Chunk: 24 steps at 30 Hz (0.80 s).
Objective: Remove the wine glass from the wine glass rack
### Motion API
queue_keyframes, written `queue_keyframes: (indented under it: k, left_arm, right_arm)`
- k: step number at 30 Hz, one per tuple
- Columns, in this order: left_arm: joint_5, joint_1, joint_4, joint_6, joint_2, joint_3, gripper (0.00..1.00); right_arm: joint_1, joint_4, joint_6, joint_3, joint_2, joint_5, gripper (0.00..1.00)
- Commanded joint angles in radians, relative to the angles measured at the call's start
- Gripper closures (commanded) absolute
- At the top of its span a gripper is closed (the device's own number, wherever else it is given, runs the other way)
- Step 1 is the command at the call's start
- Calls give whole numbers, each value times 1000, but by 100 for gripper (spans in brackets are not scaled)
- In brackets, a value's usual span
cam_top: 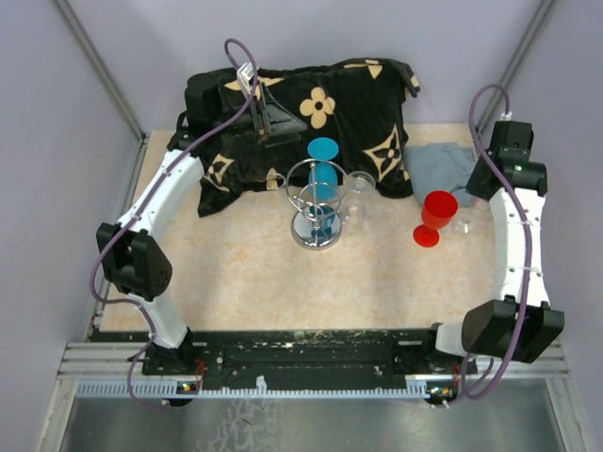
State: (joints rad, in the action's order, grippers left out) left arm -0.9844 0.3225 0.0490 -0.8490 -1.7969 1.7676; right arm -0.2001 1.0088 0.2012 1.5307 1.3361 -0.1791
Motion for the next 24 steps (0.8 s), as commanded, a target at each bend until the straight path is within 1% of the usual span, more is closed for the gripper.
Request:
queue_keyframes:
  k: [1, 8, 14, 24]
  left_arm:
    - [-23, -10, -60, -7, 54, -28, 0]
    - [-24, -17, -73, -16, 72, -56, 0]
    - [-23, -17, -63, -12, 77, -61, 0]
    - [-26, -18, -58, -6, 95, -87, 0]
  right_arm:
    - [-7, -122, 13, -72, -10, 1, 100]
    - [-7, -139, 16, -143, 33, -5, 100]
    - [-7, -107, 18, -133, 79, -21, 100]
    - [-16, -64, 33, -95, 134, 7, 100]
